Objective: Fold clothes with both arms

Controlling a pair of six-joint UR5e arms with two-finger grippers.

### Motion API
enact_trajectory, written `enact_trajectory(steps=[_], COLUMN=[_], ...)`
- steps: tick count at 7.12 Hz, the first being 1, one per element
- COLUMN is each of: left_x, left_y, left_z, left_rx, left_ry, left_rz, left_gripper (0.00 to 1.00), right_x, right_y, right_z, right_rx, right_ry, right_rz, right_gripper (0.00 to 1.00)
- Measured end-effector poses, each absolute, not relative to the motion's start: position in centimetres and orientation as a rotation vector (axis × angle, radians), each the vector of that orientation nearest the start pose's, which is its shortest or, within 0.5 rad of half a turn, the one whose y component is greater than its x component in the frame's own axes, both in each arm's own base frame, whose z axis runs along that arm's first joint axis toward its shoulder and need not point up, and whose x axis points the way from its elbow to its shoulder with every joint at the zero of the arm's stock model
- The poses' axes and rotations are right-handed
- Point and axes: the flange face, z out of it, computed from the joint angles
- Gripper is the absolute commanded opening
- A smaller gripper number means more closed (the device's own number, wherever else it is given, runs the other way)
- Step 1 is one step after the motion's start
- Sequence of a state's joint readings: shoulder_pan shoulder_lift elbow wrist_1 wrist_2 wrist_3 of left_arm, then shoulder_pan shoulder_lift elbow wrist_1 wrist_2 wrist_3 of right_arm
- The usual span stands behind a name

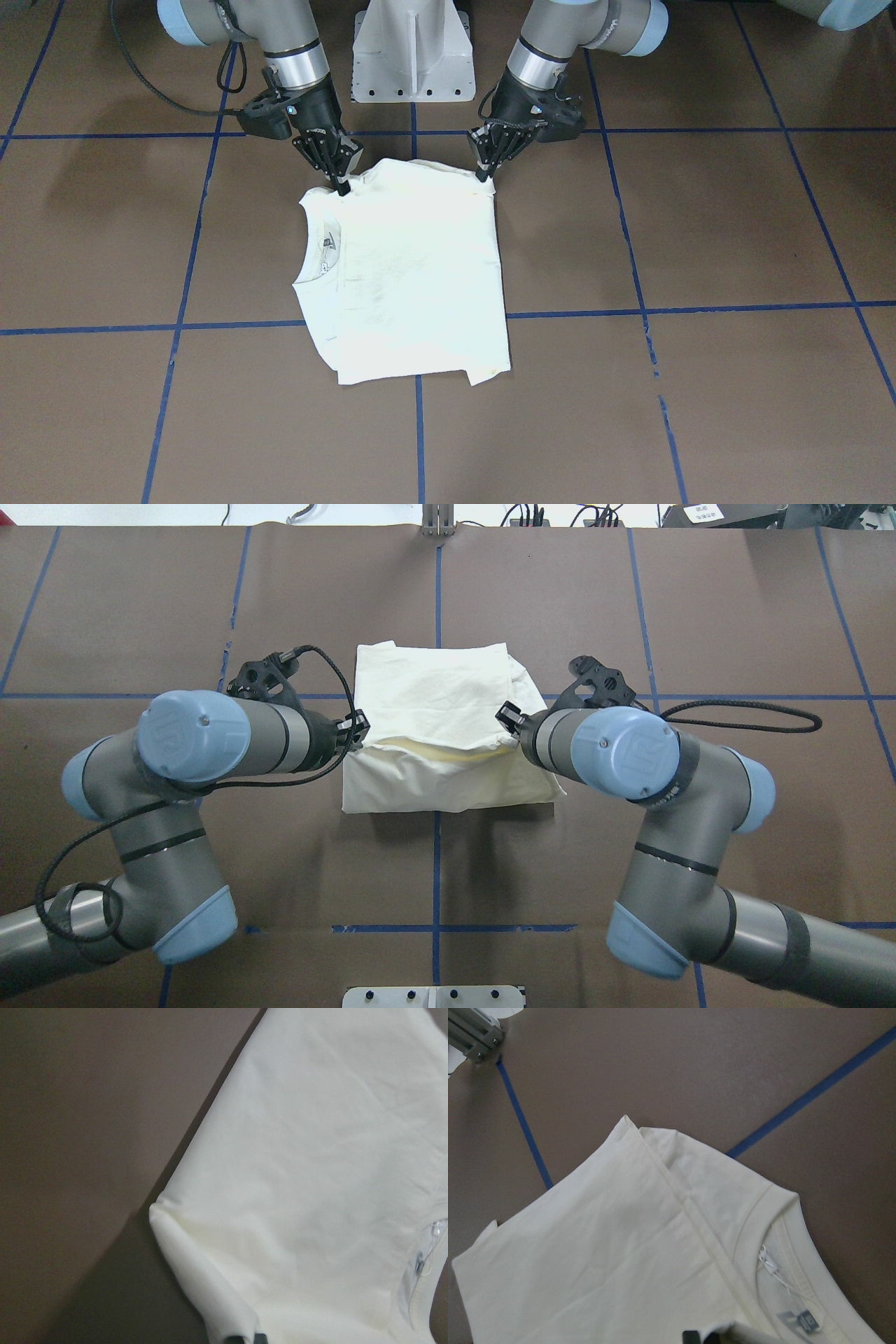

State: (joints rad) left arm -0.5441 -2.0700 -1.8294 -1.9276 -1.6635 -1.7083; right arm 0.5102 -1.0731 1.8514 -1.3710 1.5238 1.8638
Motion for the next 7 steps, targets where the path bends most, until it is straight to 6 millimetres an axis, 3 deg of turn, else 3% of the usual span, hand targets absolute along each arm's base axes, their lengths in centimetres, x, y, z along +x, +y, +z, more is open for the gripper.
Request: enact_trajectory(steps=[2,3,5,7], left_x=[48.3,49.8,51.6,50.8], left_y=[-47.6,-49.3,-51.3,-53.0], left_z=[22.4,23.1,24.3,24.9], left_rx=[0.195,0.206,0.231,0.275], left_ry=[1.113,1.112,1.098,1.087], left_rz=[-0.572,-0.578,-0.593,-0.587], left_gripper=[0.0,0.0,0.0,0.0], right_x=[-50.1,-51.1,-52.5,-53.4], right_y=[-49.4,-51.9,-54.3,-56.1], right_z=[24.1,24.5,25.8,25.6], right_rx=[0.147,0.139,0.12,0.116], right_ry=[-0.916,-0.91,-0.933,-0.93], right_rz=[0.789,0.797,0.795,0.801], right_gripper=[0.0,0.0,0.0,0.0])
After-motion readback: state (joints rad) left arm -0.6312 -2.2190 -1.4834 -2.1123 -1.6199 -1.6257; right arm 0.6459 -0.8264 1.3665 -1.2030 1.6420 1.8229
